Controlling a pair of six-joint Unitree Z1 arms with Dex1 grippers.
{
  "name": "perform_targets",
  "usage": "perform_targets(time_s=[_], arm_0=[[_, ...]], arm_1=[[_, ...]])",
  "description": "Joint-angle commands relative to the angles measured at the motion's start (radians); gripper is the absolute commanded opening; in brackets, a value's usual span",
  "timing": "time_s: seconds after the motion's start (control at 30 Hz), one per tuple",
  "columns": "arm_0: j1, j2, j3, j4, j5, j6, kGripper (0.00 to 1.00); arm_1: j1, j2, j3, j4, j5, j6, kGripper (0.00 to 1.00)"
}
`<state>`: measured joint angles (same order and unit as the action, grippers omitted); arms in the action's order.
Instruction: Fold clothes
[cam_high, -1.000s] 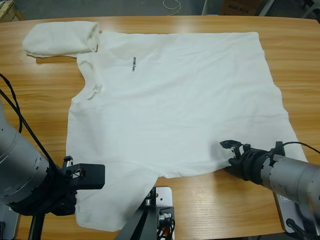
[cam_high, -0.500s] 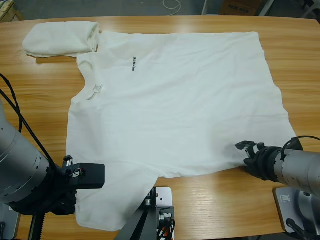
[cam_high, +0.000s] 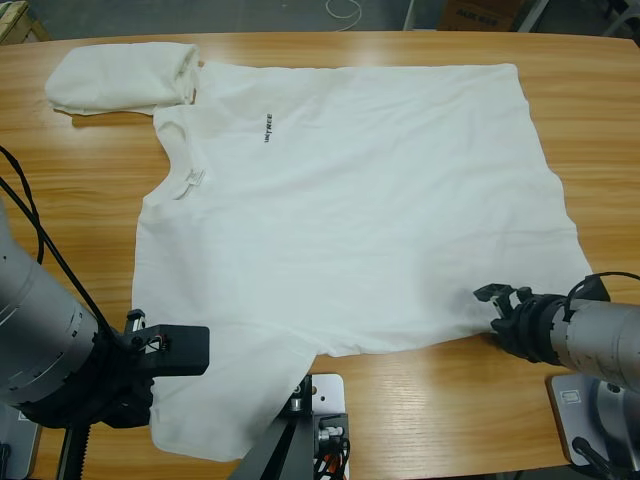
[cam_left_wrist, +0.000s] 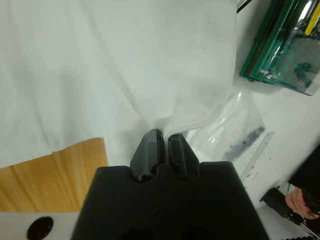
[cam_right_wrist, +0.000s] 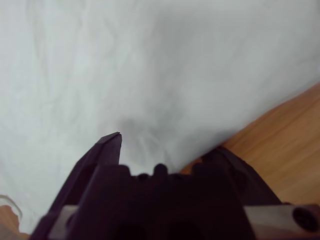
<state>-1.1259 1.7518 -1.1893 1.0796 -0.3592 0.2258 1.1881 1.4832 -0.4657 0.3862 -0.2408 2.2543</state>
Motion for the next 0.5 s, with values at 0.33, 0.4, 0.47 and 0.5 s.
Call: perform_targets(time_s=[0.33, 0.4, 0.47, 0.5], arm_0=[[0.009, 0.028, 0.025, -0.008, 0.013, 0.012, 0.0], [0.009, 0.028, 0.025, -0.009, 0.012, 0.012, 0.0], [0.009, 0.026, 0.025, -0.007, 0.011, 0.012, 0.0], [0.009, 0.025, 0.025, -0.007, 0.011, 0.012, 0.0]], arm_1=[[-0.186, -0.228, -0.125, 0.278, -0.041, -0.176, 1.0], [-0.186, -0.215, -0.126, 0.293, -0.019, -0.174, 1.0], [-0.186, -0.191, -0.126, 0.307, 0.034, -0.139, 1.0], [-0.186, -0.178, -0.121, 0.304, 0.064, -0.088, 0.981]])
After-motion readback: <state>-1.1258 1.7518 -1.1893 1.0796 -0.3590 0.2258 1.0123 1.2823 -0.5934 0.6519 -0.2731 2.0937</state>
